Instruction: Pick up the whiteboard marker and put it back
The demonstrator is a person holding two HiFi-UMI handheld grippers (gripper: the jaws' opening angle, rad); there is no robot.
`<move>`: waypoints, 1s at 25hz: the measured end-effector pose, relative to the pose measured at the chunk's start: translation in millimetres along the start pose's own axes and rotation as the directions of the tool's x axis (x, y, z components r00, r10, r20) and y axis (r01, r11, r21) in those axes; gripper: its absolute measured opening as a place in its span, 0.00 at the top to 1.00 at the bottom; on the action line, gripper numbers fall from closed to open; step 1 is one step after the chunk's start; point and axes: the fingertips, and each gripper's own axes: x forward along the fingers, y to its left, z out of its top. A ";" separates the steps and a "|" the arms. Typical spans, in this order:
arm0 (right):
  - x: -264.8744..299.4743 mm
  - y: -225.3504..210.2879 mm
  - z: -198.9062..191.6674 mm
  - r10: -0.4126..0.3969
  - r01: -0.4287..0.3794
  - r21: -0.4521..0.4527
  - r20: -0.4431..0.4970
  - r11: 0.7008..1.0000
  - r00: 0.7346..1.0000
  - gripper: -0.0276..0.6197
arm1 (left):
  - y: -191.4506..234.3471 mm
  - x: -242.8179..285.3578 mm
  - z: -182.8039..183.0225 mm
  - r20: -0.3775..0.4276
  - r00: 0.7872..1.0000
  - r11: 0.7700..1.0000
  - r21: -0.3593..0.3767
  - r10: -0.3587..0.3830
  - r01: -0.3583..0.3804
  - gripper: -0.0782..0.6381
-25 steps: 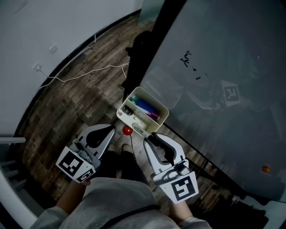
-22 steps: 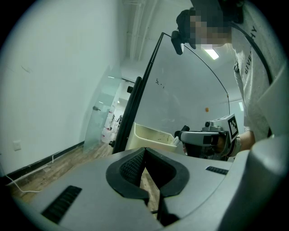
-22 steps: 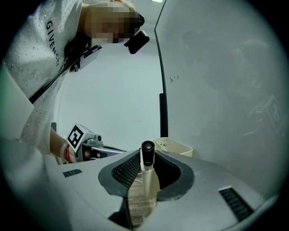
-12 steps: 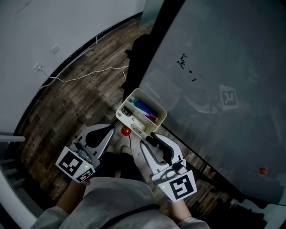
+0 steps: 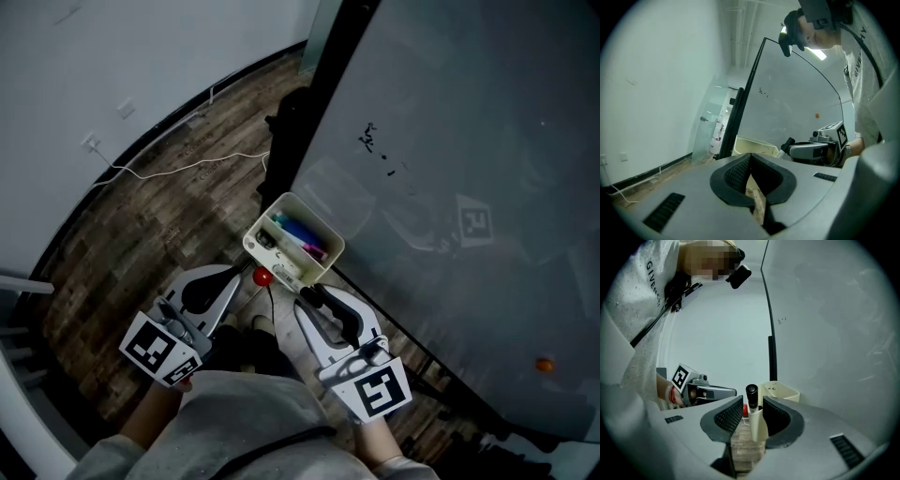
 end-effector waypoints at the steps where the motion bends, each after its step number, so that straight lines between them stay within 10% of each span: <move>1: -0.4 0.4 -0.4 0.008 -0.008 -0.003 -0.001 1.000 1.000 0.77 | -1.3 -0.5 0.6 0.003 1.000 1.000 0.002 0.003 -0.003 0.87; 25: -18.5 -0.4 -6.2 0.153 -0.153 0.009 0.001 0.988 0.988 0.90 | -22.7 -0.6 1.3 0.074 0.990 0.992 0.002 0.123 -0.124 0.87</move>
